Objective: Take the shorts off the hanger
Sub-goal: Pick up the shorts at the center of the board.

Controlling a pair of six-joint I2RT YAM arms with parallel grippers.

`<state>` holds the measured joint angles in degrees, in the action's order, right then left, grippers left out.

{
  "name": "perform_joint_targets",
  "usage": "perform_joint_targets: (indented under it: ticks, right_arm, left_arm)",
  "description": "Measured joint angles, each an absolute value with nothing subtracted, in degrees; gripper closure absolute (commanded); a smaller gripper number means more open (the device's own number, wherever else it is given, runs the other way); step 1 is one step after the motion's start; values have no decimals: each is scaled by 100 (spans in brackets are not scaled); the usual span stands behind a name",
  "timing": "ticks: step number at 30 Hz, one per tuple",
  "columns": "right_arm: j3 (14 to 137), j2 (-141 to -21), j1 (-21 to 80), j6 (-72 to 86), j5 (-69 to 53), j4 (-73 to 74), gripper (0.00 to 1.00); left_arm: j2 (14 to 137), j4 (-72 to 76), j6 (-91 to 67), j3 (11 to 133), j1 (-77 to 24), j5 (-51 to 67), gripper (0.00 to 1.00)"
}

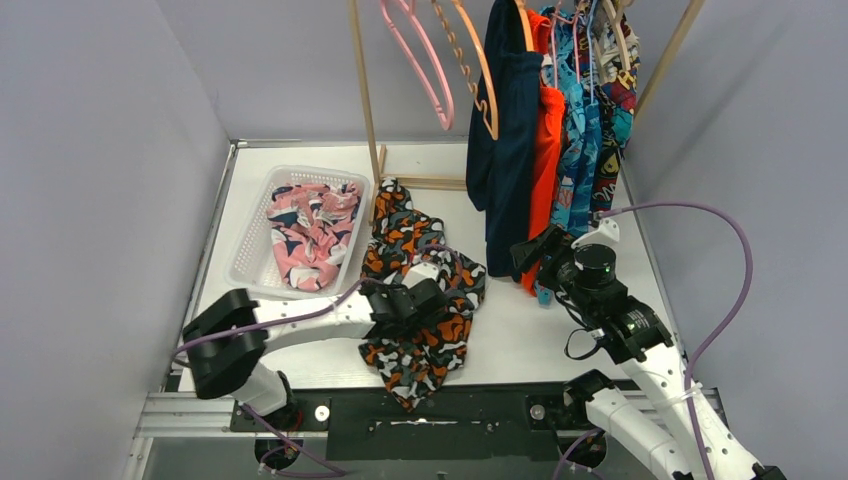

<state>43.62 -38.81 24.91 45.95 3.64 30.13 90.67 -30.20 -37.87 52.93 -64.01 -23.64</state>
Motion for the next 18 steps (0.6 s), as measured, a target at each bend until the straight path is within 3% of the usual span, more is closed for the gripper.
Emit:
perform_joint_targets:
  ticks: [9, 18]
  right_arm:
    - [4366, -3887, 2491, 4661, 600, 2943, 20]
    - [4366, -3887, 2491, 4803, 624, 2827, 20]
  left_arm:
    - [6753, -3938, -2432, 6941, -6517, -3927, 100]
    - [6399, -4613, -1612, 7439, -6368, -5349, 100]
